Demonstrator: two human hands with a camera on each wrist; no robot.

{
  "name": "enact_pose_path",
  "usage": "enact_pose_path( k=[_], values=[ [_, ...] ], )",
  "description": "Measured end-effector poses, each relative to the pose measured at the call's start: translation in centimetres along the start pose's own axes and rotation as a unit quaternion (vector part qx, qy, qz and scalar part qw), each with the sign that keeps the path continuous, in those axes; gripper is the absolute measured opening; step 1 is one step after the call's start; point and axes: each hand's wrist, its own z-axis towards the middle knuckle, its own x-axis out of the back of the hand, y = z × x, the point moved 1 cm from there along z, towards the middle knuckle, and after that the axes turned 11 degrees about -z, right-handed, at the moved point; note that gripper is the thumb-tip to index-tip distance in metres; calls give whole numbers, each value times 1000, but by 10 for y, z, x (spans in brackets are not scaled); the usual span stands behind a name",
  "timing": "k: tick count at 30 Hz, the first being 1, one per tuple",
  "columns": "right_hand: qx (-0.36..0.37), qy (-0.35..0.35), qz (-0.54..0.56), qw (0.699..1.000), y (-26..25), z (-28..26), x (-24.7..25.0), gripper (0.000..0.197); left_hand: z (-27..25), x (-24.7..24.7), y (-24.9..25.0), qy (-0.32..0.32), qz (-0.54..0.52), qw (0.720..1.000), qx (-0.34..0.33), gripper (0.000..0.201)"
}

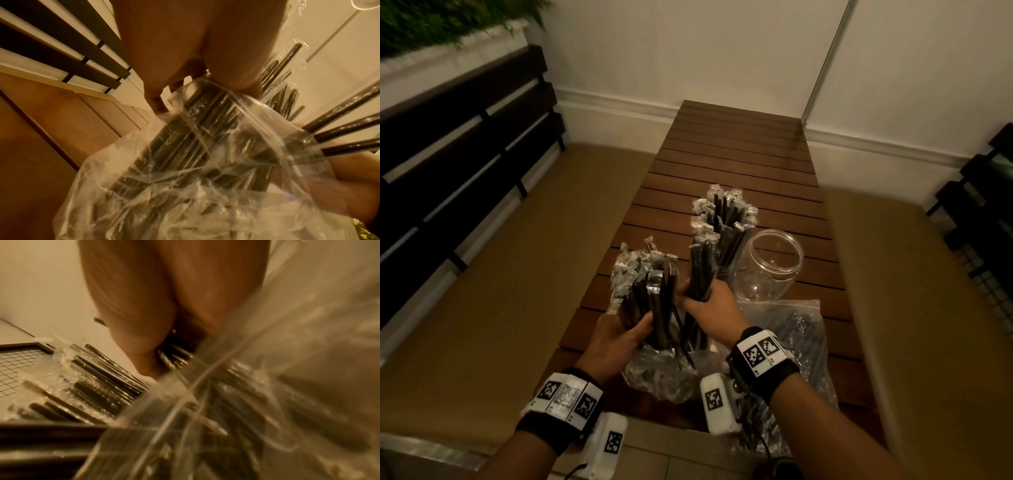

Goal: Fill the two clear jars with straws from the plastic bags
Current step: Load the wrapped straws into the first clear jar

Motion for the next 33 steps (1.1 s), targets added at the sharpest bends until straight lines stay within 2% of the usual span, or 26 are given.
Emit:
enact_pose_path(
  k=[3,10,14,17,19,21,24,27,31,33],
  values=[
    [6,4,-4,1000,-1,-7,6,2,-1,-2,5,-1,-7,1000,-1,28],
    [46,-50,6,998,-14,-41,24,4,2,-5,11,3,-24,1000,-15,19],
    [63,-96,-3,993,-14,-50,34,27,3,-6,11,11,-57,998,-13,30],
    [95,-127,-51,986,-4,-55,38,51,4,-7,12,11,-46,999,-16,16],
    [102,-149,-89,980,2,-58,42,67,4,-8,13,11,-42,999,-17,22],
    [110,-178,-114,971,5,-62,42,67,4,-9,15,10,-37,999,-20,35],
    [115,-196,-145,963,9,-63,41,55,2,-10,16,8,-35,999,-21,34],
    [123,-177,-159,963,9,-63,35,57,2,-10,16,18,-39,999,-18,26],
    [141,-80,-200,966,9,-50,11,102,1,-14,19,19,-54,998,-18,20],
    [134,-45,-183,973,5,-43,4,116,2,-13,16,25,-49,998,-20,22]
  ],
)
